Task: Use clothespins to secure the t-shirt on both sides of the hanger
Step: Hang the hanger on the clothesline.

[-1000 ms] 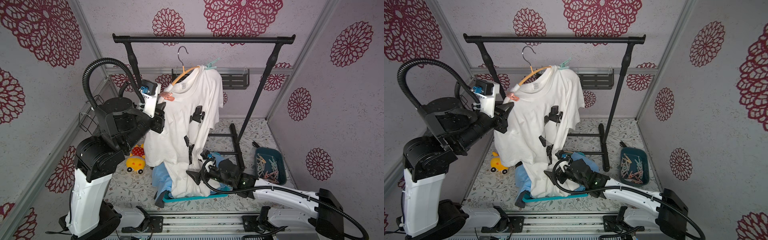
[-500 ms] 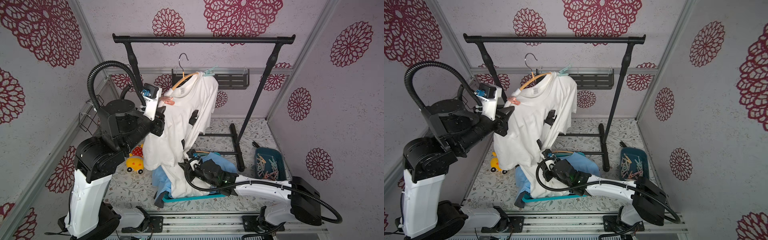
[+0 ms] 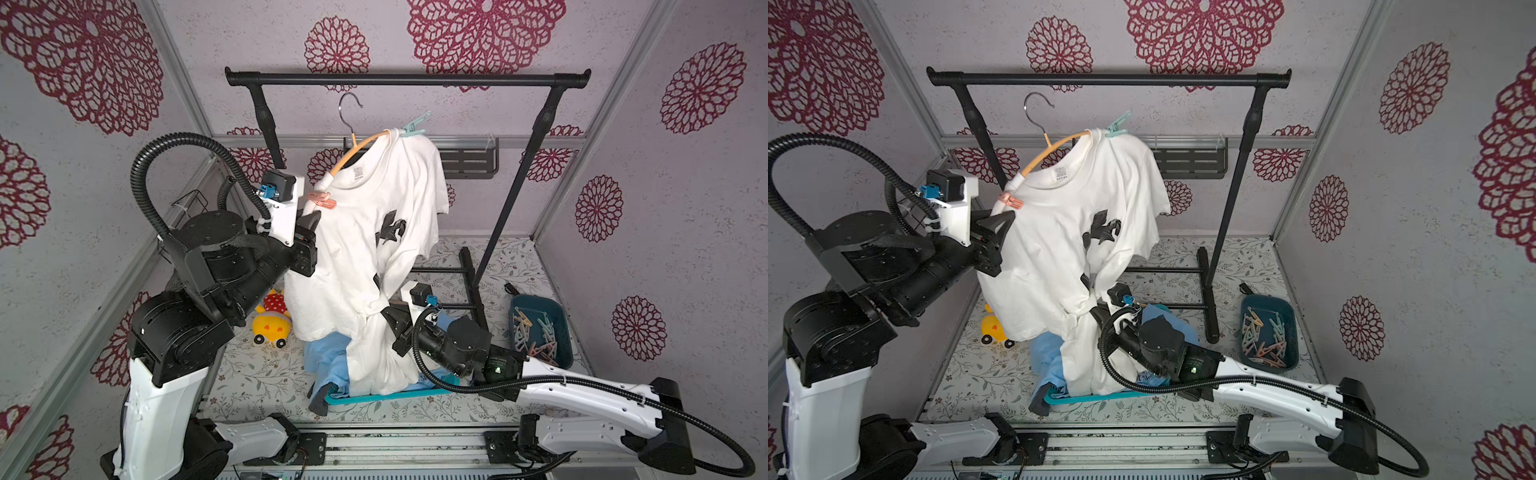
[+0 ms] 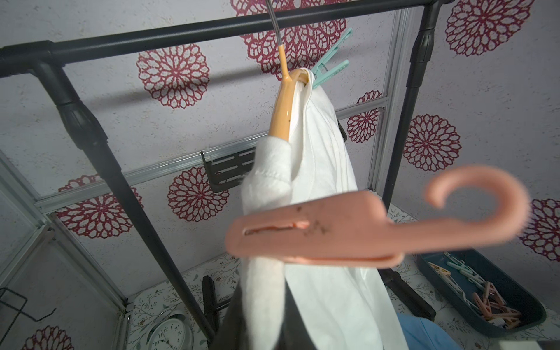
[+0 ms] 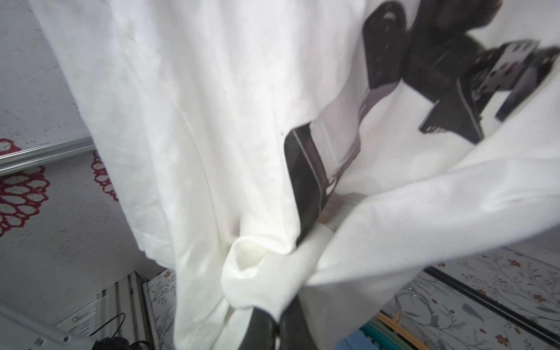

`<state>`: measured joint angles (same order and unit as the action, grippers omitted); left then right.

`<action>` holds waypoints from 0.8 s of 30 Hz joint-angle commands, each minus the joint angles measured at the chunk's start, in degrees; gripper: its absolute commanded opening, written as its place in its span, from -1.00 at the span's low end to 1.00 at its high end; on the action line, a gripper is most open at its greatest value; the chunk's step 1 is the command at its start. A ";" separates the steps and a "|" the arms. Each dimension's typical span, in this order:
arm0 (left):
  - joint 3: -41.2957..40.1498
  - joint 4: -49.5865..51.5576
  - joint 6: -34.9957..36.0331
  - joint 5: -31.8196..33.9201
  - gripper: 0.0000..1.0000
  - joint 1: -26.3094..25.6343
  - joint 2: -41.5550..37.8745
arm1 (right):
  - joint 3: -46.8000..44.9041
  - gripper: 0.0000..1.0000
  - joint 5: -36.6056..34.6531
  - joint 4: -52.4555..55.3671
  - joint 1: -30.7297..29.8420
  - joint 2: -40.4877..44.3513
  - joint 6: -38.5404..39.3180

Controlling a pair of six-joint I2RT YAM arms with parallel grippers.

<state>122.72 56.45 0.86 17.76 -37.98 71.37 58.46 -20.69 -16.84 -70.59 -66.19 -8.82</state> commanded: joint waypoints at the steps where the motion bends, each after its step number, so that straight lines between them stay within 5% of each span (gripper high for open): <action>1: 1.28 -7.01 -1.15 1.28 -1.00 0.32 -0.20 | 5.09 -1.00 -6.60 0.75 0.91 0.34 5.05; 12: 8.38 -4.44 -0.62 2.46 -1.00 0.36 5.17 | 20.55 -1.00 1.94 3.66 14.54 -7.43 6.46; 24: 9.19 -9.19 3.67 7.43 -1.00 0.62 9.62 | 19.98 -1.00 1.95 -7.01 19.34 -15.97 7.12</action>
<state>130.13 55.66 4.03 22.98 -37.89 81.38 77.23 -19.20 -16.60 -51.94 -81.82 -3.68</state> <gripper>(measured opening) 0.134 0.048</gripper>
